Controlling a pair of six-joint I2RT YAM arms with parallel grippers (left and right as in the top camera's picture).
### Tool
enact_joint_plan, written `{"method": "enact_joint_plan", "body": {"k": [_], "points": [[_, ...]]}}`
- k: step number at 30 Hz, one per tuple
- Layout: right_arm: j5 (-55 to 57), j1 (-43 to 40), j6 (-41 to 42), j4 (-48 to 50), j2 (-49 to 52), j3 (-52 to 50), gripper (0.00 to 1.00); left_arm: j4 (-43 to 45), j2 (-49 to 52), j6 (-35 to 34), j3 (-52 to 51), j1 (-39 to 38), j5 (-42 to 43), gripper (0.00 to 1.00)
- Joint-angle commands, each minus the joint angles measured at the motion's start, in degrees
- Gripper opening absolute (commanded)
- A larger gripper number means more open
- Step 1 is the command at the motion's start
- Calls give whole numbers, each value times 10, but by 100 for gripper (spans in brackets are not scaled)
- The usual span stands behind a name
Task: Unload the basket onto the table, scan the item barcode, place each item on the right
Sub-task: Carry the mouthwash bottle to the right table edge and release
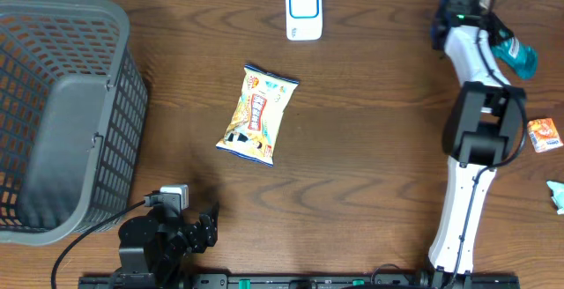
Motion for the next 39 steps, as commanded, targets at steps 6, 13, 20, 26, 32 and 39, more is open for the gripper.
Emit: {"method": "enact_joint_plan", "body": {"k": [6, 13, 20, 26, 32, 39], "points": [[-137, -65, 176, -57, -20, 3, 34, -7, -3, -3, 2, 1, 7, 80], [-143, -100, 192, -83, -20, 4, 68, -7, -3, -3, 2, 1, 7, 81], [-178, -100, 249, -130, -23, 22, 86, -7, -3, -3, 2, 1, 7, 80], [-295, -89, 308, -219, -42, 75, 99, -7, -3, -3, 2, 1, 7, 80], [-640, -59, 320, -293, -109, 100, 99, -7, -3, -3, 2, 1, 7, 80], [-1063, 10, 395, -345, -159, 99, 99, -7, -3, -3, 2, 1, 7, 81]]}}
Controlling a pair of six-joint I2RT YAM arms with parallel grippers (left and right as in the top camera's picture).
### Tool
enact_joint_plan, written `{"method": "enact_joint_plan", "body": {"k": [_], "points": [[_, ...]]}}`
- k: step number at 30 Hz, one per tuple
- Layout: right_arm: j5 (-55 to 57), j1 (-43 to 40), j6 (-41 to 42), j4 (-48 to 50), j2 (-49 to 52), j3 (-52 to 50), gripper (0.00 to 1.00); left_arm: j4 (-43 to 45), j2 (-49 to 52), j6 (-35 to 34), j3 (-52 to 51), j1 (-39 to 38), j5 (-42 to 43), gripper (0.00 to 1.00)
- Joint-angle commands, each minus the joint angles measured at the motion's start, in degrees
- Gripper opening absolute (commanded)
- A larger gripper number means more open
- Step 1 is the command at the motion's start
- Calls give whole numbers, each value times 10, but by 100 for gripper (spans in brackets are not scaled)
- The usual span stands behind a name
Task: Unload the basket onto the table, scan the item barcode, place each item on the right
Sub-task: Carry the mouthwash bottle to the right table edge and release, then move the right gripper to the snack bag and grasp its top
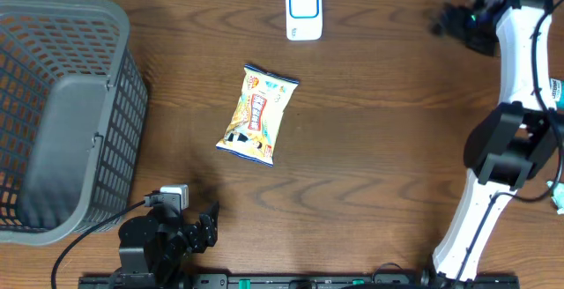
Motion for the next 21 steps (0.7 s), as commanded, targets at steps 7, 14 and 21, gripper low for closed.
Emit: {"method": "enact_joint_plan", "body": {"k": [7, 14, 21], "points": [[-263, 198, 31, 2, -10, -11, 99, -7, -3, -3, 2, 1, 7, 81], [100, 408, 248, -16, 3, -11, 87, -7, -3, -3, 2, 1, 7, 80], [339, 546, 432, -7, 30, -11, 89, -7, -3, -3, 2, 1, 7, 80]]}}
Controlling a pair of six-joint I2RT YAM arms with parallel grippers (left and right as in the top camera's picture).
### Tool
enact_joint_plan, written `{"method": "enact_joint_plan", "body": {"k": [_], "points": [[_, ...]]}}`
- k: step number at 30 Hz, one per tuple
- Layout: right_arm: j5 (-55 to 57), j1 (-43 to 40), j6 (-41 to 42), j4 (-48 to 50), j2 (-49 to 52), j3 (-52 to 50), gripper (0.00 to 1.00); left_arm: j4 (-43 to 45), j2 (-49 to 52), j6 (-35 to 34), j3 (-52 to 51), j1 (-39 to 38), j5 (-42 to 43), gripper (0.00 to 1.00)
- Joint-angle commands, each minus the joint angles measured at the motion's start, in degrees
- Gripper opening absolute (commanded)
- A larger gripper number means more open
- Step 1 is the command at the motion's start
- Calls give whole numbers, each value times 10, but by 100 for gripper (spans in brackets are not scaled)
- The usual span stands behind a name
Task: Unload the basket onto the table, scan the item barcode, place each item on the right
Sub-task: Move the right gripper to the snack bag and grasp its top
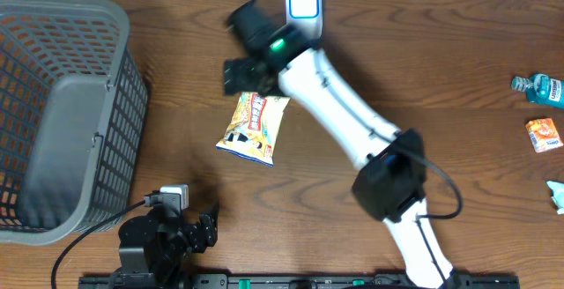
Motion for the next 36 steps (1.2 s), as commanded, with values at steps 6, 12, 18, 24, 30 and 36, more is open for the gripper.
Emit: {"method": "enact_joint_plan", "body": {"k": [6, 12, 18, 24, 30, 36], "points": [[226, 56, 204, 17, 88, -2, 84, -7, -3, -3, 2, 1, 7, 80], [211, 55, 229, 49, 114, -2, 80, -7, -3, -3, 2, 1, 7, 81], [211, 55, 229, 66, 140, -2, 78, -7, -3, -3, 2, 1, 7, 81], [211, 55, 195, 68, 153, -2, 78, -7, -3, -3, 2, 1, 7, 81], [203, 54, 149, 44, 182, -2, 77, -7, -3, -3, 2, 1, 7, 80], [137, 44, 146, 3, 198, -2, 54, -7, -3, -3, 2, 1, 7, 80]]}}
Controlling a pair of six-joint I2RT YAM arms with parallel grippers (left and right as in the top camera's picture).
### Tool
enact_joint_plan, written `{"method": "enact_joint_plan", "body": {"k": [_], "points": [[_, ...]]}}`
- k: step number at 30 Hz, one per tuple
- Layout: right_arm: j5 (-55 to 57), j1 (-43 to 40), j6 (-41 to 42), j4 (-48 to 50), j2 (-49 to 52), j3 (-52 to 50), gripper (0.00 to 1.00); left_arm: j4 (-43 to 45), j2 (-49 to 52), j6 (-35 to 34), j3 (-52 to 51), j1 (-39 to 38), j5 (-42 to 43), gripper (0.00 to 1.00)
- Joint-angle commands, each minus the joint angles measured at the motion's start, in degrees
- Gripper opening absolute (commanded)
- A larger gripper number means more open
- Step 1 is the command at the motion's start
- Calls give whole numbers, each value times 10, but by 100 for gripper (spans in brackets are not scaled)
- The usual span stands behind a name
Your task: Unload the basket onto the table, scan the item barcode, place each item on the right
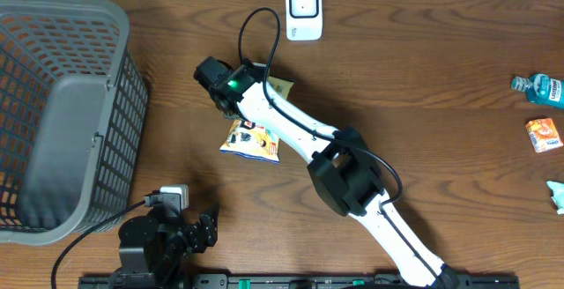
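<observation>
The snack bag, yellow with a red label, lies mid-table, and my right arm crosses its upper half. One corner of the bag shows past the arm. My right gripper sits just off the bag's upper left end; its jaws are too dark to read. The white scanner stands at the far edge, apart from the bag. My left gripper rests folded at the near edge, with nothing in it.
A large grey basket fills the left side. At the right edge lie a blue bottle, an orange packet and a pale scrap. A black cable loops above the right wrist.
My right gripper has moved left, from over the bag's top end to just beyond its upper left corner. The arm now lies lower across the bag. The left arm has not moved.
My right arm first stood upright at the far right, beside the blue bottle. Then it reached toward the back right corner. Later it stretched across the table to the top of the snack bag, with the bottle lying at the right edge. Now it covers the bag's upper half.
</observation>
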Motion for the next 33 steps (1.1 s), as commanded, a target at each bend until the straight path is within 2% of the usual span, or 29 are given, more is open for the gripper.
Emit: {"method": "enact_joint_plan", "body": {"k": [1, 6, 8, 12, 17, 19, 21, 22, 33], "points": [[-66, -12, -12, -20, 40, -11, 47, -7, -3, -3, 2, 1, 7, 81], [-139, -31, -52, -35, 10, 2, 18, -7, -3, -3, 2, 1, 7, 80], [-177, -48, -64, -57, -14, 5, 1, -7, -3, -3, 2, 1, 7, 80], [-295, -94, -118, -109, -74, 5, 1, -7, -3, -3, 2, 1, 7, 80], [-606, -172, -276, -178, -124, 5, 1, -7, -3, -3, 2, 1, 7, 80], [-722, -204, -308, -242, -131, 5, 2, -7, -3, -3, 2, 1, 7, 81], [-764, -232, -310, -329, -131, 5, 10, -7, -3, -3, 2, 1, 7, 80], [-777, -240, -311, -326, -131, 0, 1, -7, -3, -3, 2, 1, 7, 80], [-845, -276, -313, -326, -131, -2, 1, -7, -3, -3, 2, 1, 7, 81]]}}
